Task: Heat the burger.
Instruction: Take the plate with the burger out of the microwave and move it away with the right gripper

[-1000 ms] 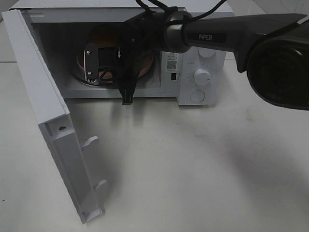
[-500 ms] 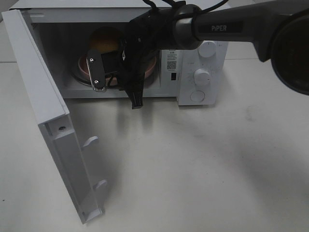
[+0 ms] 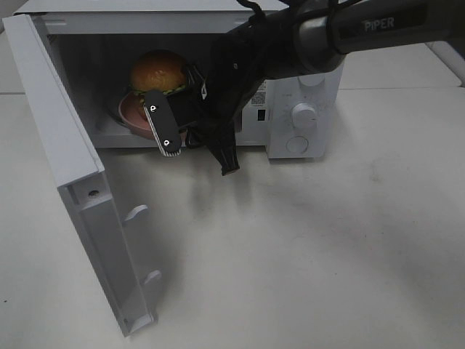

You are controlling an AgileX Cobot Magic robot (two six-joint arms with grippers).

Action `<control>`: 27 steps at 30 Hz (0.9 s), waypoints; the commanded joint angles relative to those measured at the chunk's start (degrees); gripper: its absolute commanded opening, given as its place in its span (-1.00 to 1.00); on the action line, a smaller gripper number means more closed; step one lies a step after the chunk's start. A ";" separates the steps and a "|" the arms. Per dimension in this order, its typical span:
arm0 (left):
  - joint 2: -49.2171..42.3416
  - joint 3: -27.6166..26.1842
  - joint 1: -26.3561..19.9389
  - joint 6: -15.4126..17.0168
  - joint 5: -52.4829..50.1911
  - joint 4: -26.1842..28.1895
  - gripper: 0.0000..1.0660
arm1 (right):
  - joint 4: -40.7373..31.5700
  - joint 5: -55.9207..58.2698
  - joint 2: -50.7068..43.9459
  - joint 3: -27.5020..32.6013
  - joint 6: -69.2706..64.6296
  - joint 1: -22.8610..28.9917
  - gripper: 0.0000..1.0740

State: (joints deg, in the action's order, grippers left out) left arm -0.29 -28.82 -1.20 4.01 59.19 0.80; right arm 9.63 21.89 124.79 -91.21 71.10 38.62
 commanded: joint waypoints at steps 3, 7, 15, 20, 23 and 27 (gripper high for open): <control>-1.26 0.17 -0.06 -0.11 -0.34 -0.34 0.88 | 0.46 -4.53 -3.55 2.23 2.18 0.11 -1.00; -1.26 0.17 -0.06 -0.11 -0.34 -0.34 0.88 | 0.40 -4.98 -6.07 5.44 2.81 0.11 -1.00; -1.26 0.17 -0.06 -0.11 -0.34 -0.34 0.88 | 0.23 -5.73 -10.14 10.49 3.90 0.11 -1.00; -1.26 0.17 -0.06 -0.11 -0.34 -0.34 0.88 | 0.23 -6.99 -13.06 13.98 3.90 0.11 -1.00; -1.26 0.17 -0.06 -0.11 -0.34 -0.34 0.88 | 0.23 -7.05 -14.73 15.93 3.90 0.17 -1.00; -1.26 0.17 -0.06 -0.11 -0.34 -0.34 0.88 | 0.23 -8.54 -17.59 19.42 3.90 0.29 -1.00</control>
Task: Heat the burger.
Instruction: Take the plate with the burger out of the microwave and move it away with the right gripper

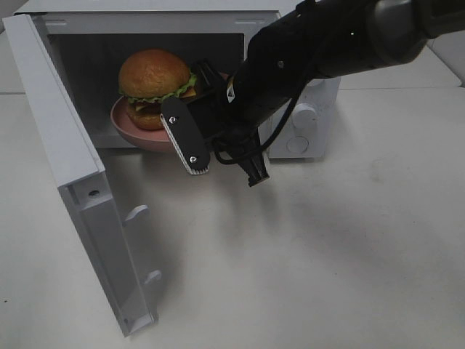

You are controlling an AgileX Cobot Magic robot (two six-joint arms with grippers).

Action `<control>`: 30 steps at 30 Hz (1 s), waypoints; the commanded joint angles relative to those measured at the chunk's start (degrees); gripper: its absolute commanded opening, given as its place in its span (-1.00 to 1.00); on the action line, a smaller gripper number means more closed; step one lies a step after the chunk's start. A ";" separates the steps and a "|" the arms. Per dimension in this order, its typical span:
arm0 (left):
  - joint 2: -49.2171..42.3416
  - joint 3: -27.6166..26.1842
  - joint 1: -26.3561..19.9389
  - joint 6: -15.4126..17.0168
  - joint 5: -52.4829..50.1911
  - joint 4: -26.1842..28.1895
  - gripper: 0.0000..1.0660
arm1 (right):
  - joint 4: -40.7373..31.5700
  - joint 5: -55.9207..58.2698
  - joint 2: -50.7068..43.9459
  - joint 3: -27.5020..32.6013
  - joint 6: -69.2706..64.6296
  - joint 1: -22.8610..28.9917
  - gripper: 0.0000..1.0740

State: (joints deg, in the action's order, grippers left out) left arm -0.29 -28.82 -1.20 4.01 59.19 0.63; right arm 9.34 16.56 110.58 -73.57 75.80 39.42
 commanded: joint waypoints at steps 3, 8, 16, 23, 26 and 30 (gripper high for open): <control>-1.26 0.17 -0.06 -0.11 -0.34 -0.17 0.88 | 0.52 -4.81 -5.61 4.81 -0.80 -0.52 -1.00; -1.26 0.17 -0.06 -0.11 -0.34 -0.17 0.88 | 0.57 -6.88 -9.97 10.20 -0.80 -0.52 -1.00; -1.26 0.17 -0.06 -0.11 -0.34 -0.17 0.88 | 0.57 -9.85 -16.10 18.33 -0.74 -0.52 -1.00; -1.26 0.17 -0.06 -0.11 -0.34 -0.17 0.88 | 0.57 -10.60 -22.00 25.15 -0.80 -0.52 -1.00; -1.26 0.17 -0.06 -0.11 -0.34 -0.17 0.88 | 0.57 -10.60 -23.72 26.87 -0.86 -0.52 -1.00; -1.26 0.17 -0.06 -0.11 -0.34 -0.17 0.88 | 0.57 -10.43 -28.07 30.88 -0.86 -0.52 -1.00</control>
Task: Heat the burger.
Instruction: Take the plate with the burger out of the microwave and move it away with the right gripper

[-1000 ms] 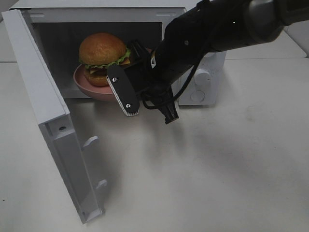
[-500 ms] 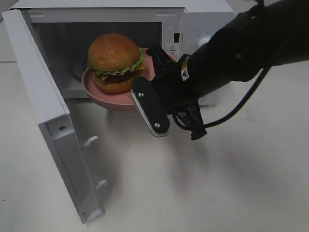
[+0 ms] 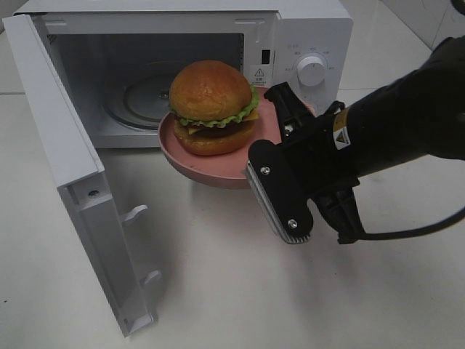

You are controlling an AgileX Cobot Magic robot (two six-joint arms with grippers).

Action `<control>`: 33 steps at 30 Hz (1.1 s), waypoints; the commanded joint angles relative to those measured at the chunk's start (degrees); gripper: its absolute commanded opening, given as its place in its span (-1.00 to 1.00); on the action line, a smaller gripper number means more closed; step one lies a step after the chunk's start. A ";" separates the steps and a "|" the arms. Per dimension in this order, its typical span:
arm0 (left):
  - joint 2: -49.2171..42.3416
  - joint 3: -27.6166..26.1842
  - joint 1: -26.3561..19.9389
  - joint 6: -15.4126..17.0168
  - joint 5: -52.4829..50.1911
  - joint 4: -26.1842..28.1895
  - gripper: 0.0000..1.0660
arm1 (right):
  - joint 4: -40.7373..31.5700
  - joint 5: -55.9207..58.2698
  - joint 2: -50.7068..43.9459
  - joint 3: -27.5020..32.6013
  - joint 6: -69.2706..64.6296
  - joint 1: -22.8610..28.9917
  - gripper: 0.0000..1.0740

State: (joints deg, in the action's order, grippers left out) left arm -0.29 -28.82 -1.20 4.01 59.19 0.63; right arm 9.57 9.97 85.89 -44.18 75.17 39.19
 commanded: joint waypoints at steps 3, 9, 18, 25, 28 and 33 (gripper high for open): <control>-1.26 0.17 -0.06 -0.11 -0.34 -0.17 0.88 | 0.34 -3.50 -6.25 3.84 -0.34 -0.29 -1.00; -1.26 0.17 -0.06 -0.11 -0.34 -0.17 0.88 | 0.34 -1.72 -11.69 7.68 -0.57 -0.29 -1.00; -1.26 0.17 -0.06 -0.11 -0.34 -0.17 0.88 | 0.34 3.09 -22.86 13.35 -0.57 -0.29 -0.99; -1.26 0.17 -0.06 -0.11 -0.34 -0.17 0.88 | 0.34 6.65 -28.82 15.99 -0.63 -0.29 -0.98; -1.26 0.17 -0.06 -0.11 -0.34 -0.17 0.88 | 0.46 8.54 -32.54 17.42 -1.09 -0.29 -0.97; -1.26 0.17 -0.06 -0.11 -0.34 -0.17 0.88 | 0.52 10.83 -36.61 19.25 -3.78 -0.29 -0.96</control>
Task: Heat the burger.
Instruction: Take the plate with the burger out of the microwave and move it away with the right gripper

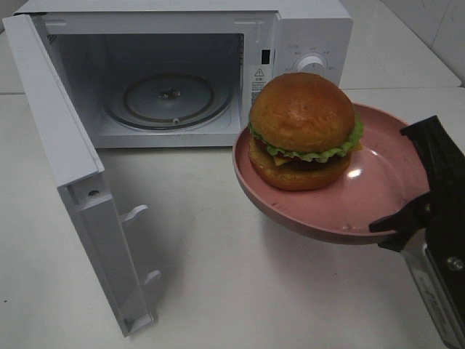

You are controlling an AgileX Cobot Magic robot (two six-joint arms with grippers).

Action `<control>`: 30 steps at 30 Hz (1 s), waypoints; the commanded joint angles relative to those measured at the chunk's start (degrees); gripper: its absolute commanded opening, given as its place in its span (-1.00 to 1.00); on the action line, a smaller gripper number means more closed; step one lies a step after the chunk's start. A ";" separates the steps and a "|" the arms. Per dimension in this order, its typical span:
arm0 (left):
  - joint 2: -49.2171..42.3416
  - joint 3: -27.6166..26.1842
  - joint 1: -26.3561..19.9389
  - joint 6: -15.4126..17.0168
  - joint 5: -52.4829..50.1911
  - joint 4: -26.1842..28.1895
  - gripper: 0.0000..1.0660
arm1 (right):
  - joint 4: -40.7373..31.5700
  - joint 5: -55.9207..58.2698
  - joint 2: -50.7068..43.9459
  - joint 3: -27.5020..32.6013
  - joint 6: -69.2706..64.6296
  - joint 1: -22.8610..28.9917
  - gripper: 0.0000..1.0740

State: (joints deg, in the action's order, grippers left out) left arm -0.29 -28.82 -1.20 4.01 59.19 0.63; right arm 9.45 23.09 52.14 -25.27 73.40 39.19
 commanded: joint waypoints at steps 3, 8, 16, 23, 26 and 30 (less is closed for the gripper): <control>-1.26 0.17 -0.06 -0.11 -0.34 -0.17 0.88 | 0.92 -0.92 -4.70 1.03 -4.01 -0.29 -0.96; -1.26 0.17 -0.06 -0.11 -0.34 -0.17 0.88 | 2.29 1.15 -5.73 1.20 -7.45 -0.29 -0.95; -1.26 0.17 -0.06 -0.11 -0.34 -0.17 0.88 | 12.20 1.43 -5.73 1.20 -19.19 -0.29 -0.94; -1.26 0.17 -0.06 -0.11 -0.34 -0.17 0.88 | 24.24 3.21 -5.73 1.20 -35.75 -0.29 -0.93; -1.26 0.17 -0.06 -0.11 -0.34 -0.17 0.88 | 29.56 6.13 -5.73 1.20 -42.51 -0.29 -0.93; -1.26 0.17 -0.06 -0.11 -0.34 -0.17 0.88 | 33.69 9.85 -5.73 1.20 -49.50 -0.29 -0.93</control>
State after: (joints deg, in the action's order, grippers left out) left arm -0.29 -28.82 -1.20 4.01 59.19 0.63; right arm 38.50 33.29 47.15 -23.55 27.33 39.19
